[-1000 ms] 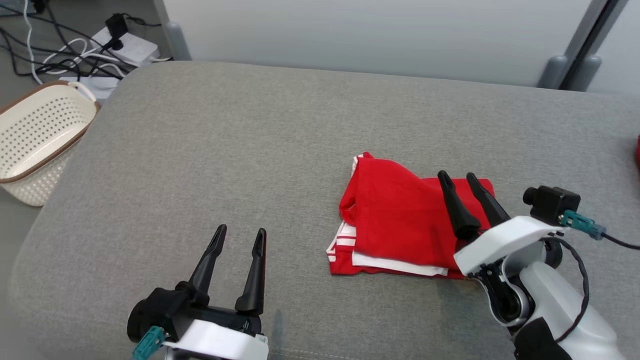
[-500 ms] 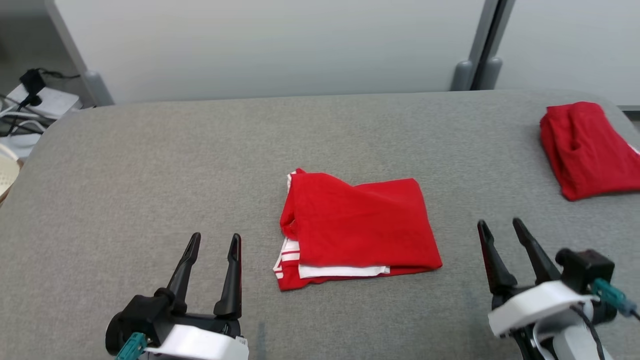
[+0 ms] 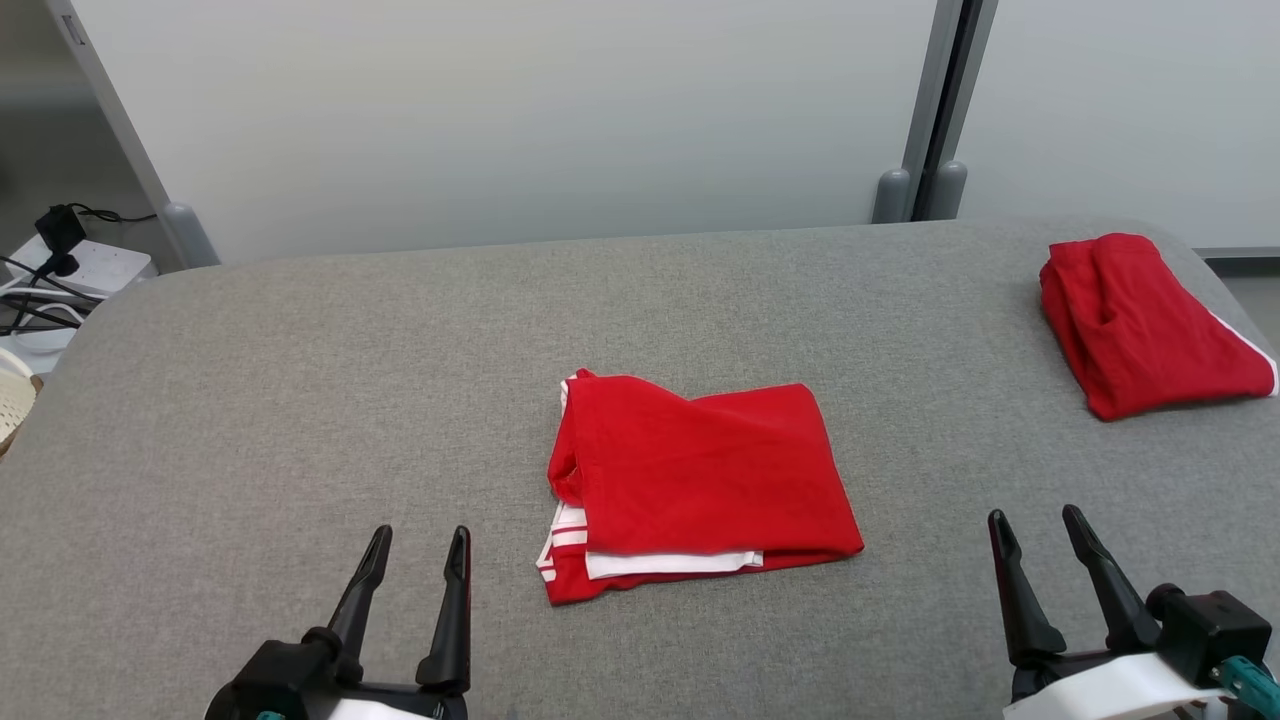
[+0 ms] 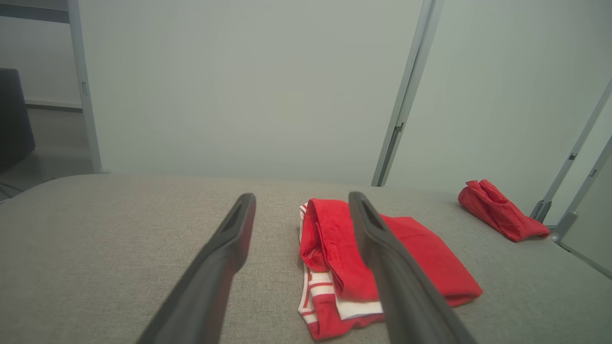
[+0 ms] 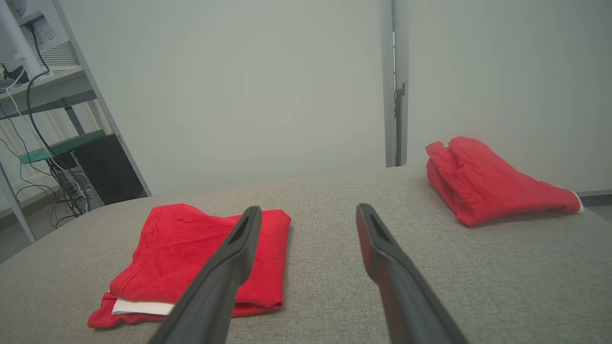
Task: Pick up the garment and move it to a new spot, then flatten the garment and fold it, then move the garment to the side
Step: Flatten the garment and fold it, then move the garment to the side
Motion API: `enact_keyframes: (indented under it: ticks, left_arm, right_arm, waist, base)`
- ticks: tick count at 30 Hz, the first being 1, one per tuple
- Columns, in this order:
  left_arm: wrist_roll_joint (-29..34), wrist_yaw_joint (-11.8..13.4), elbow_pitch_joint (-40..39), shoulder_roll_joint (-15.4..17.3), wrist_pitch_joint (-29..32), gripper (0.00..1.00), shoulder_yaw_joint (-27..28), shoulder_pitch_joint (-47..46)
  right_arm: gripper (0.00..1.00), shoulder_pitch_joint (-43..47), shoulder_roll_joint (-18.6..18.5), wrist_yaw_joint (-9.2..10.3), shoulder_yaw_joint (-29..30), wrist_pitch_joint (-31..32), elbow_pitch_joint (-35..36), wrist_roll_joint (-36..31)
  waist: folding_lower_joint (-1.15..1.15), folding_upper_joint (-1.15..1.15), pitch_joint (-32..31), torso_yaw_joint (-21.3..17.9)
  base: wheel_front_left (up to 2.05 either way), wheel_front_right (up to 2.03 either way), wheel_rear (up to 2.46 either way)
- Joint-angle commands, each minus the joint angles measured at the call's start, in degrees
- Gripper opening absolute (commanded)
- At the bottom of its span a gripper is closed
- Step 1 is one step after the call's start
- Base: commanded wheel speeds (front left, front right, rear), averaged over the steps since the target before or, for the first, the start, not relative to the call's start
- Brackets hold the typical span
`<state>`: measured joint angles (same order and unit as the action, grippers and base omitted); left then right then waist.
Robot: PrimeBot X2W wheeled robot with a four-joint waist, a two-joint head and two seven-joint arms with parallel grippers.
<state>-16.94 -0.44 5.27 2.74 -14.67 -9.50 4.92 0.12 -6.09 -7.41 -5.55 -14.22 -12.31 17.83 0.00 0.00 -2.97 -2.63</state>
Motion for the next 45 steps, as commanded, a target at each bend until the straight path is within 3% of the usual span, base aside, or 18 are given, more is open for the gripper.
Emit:
enact_keyframes:
  ticks: [1, 15, 21, 27, 33, 45]
  left_arm:
    - [0.35, -0.22, -1.37, 0.14, -0.33, 1.0, 2.12, -1.19]
    - [1.08, 0.04, -1.15, 0.14, -0.33, 1.0, 2.15, -0.85]
    - [1.22, -0.02, -1.07, 0.14, -0.33, 1.0, 1.73, -1.38]
    - [1.11, -0.15, -1.22, 0.14, -0.33, 1.0, 1.17, -2.02]
    - [1.22, -0.21, -1.16, 0.14, -0.33, 1.0, 0.16, -3.08]
    - [0.32, 0.45, -1.86, 0.14, -0.33, 1.0, -1.72, -7.36]
  right_arm:
    - [1.0, -0.7, -0.2, -0.08, -0.79, -0.77, 2.16, 0.05]
    - [1.0, -0.32, 0.42, -0.08, -1.25, -0.77, 1.57, 0.86]
    - [1.0, -3.27, 1.09, -0.08, -2.67, -0.77, -5.32, 2.6]
    - [1.0, -10.36, 1.61, -0.08, -4.22, -0.78, -15.66, 8.53]
    - [1.0, -20.17, 1.07, -0.08, -7.61, 1.07, -25.29, 18.82]
    - [1.0, -33.17, -5.16, -0.08, -12.61, 13.74, -37.87, 33.45]
  waist:
    - [0.0, 0.0, -0.09, 0.06]
    - [0.0, 0.0, -0.43, 0.46]
    - [0.0, 0.0, 0.23, 1.15]
    - [0.0, 0.0, 1.38, 3.0]
    - [0.0, 0.0, 4.13, 6.08]
    - [0.0, 0.0, 12.03, 12.92]
  base:
    - [0.0, 0.0, 0.0]
    - [0.0, 0.0, 0.0]
    - [0.0, 0.0, 0.0]
    - [0.0, 0.0, 0.0]
    - [0.0, 0.0, 0.0]
    - [0.0, 0.0, 0.0]
